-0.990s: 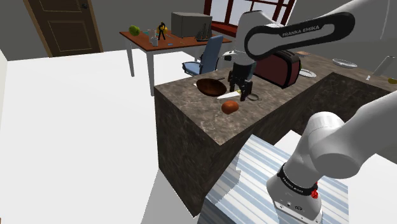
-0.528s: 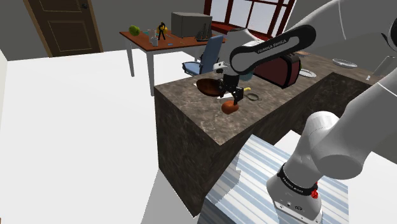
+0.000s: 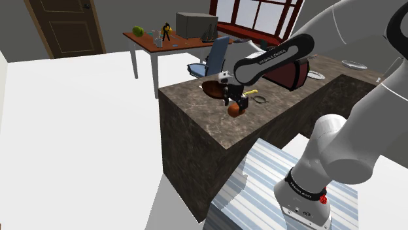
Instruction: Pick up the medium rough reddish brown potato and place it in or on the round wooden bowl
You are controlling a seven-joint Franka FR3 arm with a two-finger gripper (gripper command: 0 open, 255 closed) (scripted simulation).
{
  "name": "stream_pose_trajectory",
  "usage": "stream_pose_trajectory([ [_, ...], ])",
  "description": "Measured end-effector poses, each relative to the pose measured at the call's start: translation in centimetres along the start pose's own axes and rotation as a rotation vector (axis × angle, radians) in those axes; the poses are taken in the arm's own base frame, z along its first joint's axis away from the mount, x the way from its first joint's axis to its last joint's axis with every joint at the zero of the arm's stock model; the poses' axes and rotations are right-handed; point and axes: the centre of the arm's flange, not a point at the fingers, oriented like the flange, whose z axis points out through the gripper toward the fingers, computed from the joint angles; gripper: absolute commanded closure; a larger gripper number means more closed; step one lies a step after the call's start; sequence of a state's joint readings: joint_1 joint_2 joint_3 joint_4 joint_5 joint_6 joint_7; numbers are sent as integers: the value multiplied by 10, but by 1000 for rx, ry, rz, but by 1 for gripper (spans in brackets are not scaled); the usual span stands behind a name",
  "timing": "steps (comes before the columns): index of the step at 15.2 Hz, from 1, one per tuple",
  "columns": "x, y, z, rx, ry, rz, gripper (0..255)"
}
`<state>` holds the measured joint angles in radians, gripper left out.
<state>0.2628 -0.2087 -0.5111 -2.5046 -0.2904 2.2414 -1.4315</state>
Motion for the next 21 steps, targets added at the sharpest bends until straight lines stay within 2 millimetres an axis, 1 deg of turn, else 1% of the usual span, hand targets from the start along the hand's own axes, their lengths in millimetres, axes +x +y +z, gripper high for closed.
stream_pose_trajectory([
  [5,0,0,2,0,0,0,0],
  [6,0,0,2,0,0,0,255],
  [16,0,0,2,-2,0,-1,255],
  [21,-3,-1,-18,-1,0,0,255],
])
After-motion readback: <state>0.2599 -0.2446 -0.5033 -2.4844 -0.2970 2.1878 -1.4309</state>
